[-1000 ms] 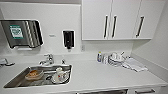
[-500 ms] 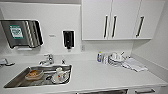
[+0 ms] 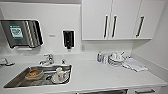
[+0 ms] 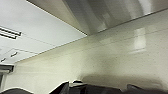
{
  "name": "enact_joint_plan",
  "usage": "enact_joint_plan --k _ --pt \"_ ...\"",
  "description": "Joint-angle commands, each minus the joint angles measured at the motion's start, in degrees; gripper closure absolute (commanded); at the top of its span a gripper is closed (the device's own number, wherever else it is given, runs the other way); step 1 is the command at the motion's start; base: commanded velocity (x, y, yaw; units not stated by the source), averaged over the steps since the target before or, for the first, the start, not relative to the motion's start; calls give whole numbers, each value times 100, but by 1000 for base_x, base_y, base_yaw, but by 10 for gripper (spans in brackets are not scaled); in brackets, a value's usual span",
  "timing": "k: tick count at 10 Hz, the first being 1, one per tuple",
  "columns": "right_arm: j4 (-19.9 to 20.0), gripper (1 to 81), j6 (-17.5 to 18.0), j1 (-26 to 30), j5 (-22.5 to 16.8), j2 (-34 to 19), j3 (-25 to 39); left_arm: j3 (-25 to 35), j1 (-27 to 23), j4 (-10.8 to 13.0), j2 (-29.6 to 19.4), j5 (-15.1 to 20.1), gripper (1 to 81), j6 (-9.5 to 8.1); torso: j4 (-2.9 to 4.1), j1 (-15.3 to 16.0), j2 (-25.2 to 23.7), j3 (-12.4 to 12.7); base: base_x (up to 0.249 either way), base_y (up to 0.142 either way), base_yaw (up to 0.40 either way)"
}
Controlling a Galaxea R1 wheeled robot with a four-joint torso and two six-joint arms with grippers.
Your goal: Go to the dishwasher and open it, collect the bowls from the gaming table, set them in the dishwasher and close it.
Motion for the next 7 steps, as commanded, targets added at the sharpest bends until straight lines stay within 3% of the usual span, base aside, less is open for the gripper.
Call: enact_joint_plan --k 1,5,7 --pt "96 10 2 537 -215 -189 132 476 -861 156 -419 815 10 -20 0 0 0 0 0 0 0" --pt "96 10 28 581 -215 -171 140 767 -1495 331 -472 1721 10 -20 0 0 2 -2 0 0 0" --pt "114 10 230 713 -224 -180 184 881 -1654 332 -506 1871 10 -20 0 0 2 -2 0 0 0"
